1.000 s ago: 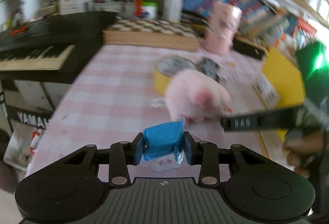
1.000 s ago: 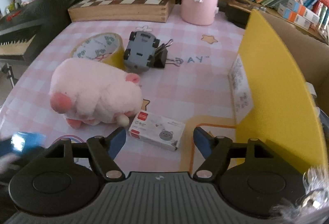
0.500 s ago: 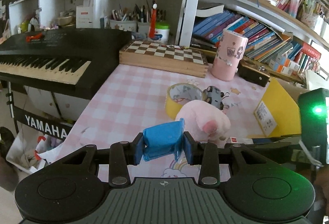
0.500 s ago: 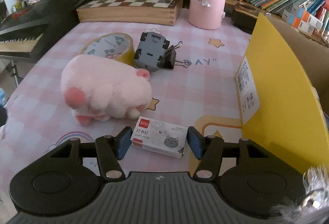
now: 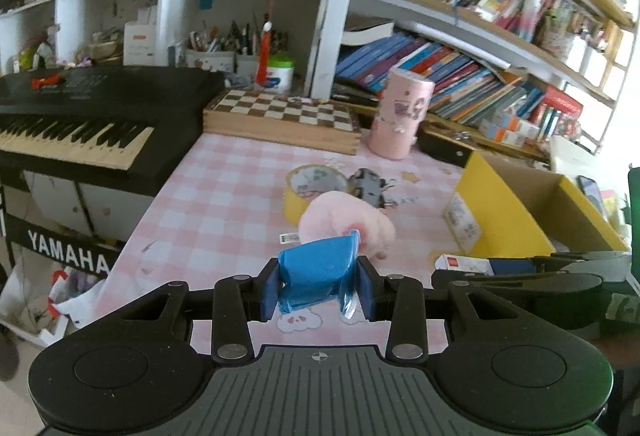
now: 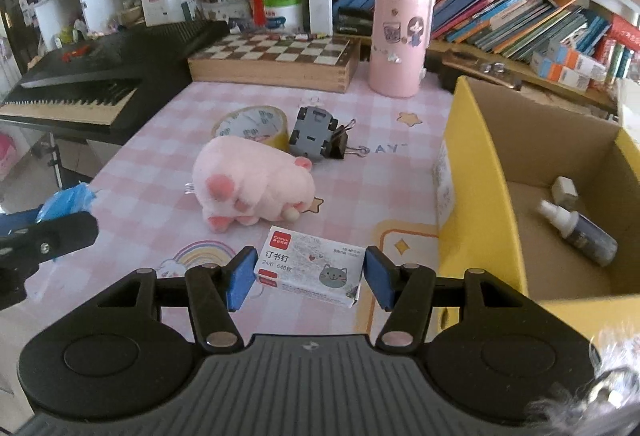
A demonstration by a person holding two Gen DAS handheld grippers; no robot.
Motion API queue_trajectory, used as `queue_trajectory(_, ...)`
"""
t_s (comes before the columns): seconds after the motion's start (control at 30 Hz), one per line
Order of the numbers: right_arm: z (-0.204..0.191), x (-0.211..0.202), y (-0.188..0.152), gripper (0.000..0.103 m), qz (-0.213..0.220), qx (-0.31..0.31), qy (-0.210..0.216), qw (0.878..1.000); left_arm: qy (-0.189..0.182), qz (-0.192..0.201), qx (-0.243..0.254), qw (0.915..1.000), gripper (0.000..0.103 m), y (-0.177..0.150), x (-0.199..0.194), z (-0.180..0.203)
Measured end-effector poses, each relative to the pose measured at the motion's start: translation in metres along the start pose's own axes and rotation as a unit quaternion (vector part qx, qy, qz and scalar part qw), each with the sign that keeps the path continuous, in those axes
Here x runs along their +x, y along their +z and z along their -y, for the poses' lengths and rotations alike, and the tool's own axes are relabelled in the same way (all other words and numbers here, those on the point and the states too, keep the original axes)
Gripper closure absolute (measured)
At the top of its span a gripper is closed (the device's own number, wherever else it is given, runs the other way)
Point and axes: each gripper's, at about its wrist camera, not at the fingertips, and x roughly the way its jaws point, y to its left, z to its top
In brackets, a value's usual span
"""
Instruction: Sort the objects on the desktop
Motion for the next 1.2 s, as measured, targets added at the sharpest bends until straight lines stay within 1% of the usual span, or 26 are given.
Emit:
queue_trajectory(0.13,-0.005,-0.025,-0.013,0.047,0.006,0.004,-0.007,1.000,-0.015,0.008,0.012,0.9998,0.066,-0.004,-0.020,0.004)
queue_trajectory(0.3,-0.011,-0.051,-0.035,0.047,0.008,0.016,-0.020,1.000,-0.030,0.012,0.027,0.9991,0.066,-0.016,-0.043,0.008)
queue_trajectory(0.53,-0.019,-0.085,-0.065,0.047,0.014,0.037,-0.034,0.999,-0.038,0.010,0.042,0.9983,0.066,-0.035,-0.072,0.009)
queue_trajectory(0.73,-0.025,-0.107,-0.085,0.047,0.023,0.043,-0.037,0.998,-0.041,0.016,0.056,0.9975,0.066,-0.049,-0.096,0.015)
queue_trajectory(0.93,-0.028,-0.129,-0.105,0.047,0.026,0.054,-0.045,0.997,-0.053,0.017,0.070,0.9960,0.066,-0.060,-0.111,0.023)
queue_trajectory(1.2,-0.020,-0.150,-0.127,0.047,0.023,0.083,-0.067,0.994,-0.081,0.008,0.094,0.9922,0.066,-0.069,-0.119,0.038)
